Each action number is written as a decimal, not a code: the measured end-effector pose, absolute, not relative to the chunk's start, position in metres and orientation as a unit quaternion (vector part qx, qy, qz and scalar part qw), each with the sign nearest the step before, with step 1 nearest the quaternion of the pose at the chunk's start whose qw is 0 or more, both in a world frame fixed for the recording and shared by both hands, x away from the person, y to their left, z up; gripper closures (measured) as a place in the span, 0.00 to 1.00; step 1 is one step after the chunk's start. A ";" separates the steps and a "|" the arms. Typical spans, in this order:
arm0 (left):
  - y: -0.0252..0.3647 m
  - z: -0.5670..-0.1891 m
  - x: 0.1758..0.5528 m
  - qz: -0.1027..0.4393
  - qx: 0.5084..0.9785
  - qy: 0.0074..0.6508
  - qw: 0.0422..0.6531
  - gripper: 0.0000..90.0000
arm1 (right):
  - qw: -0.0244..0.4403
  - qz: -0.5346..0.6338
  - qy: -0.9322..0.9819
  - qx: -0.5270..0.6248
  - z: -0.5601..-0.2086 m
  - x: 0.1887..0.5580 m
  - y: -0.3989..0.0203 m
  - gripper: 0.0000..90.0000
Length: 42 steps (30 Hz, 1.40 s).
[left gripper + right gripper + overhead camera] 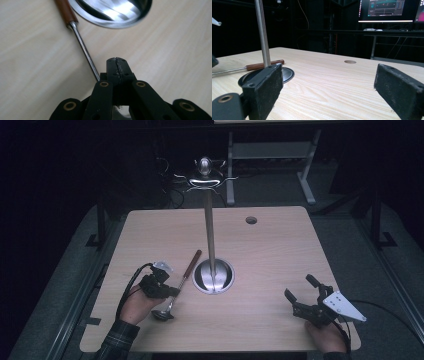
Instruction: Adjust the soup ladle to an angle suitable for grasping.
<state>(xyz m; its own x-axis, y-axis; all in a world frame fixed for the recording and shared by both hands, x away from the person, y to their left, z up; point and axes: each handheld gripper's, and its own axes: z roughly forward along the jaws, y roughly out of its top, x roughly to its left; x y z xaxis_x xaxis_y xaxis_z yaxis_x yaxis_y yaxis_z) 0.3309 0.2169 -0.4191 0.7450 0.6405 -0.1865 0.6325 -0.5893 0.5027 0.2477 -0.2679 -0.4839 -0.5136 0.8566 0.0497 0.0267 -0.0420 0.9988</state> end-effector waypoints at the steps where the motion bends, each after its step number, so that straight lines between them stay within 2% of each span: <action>1: 0.216 -0.419 0.329 0.003 0.893 0.358 0.274 1.00 | 0.333 0.623 0.607 0.364 -0.484 0.248 -0.268 0.09; 11: 0.207 -0.426 0.324 -0.006 0.910 0.347 0.227 1.00 | 0.333 0.623 0.607 0.364 -0.484 0.248 -0.268 0.09; 24: 0.209 -0.438 0.328 -0.014 0.912 0.356 0.206 1.00 | 0.333 0.623 0.607 0.364 -0.484 0.248 -0.268 0.09; 42: 0.236 -0.438 0.337 0.022 0.906 0.383 0.180 1.00 | 0.332 0.623 0.607 0.364 -0.484 0.248 -0.268 0.09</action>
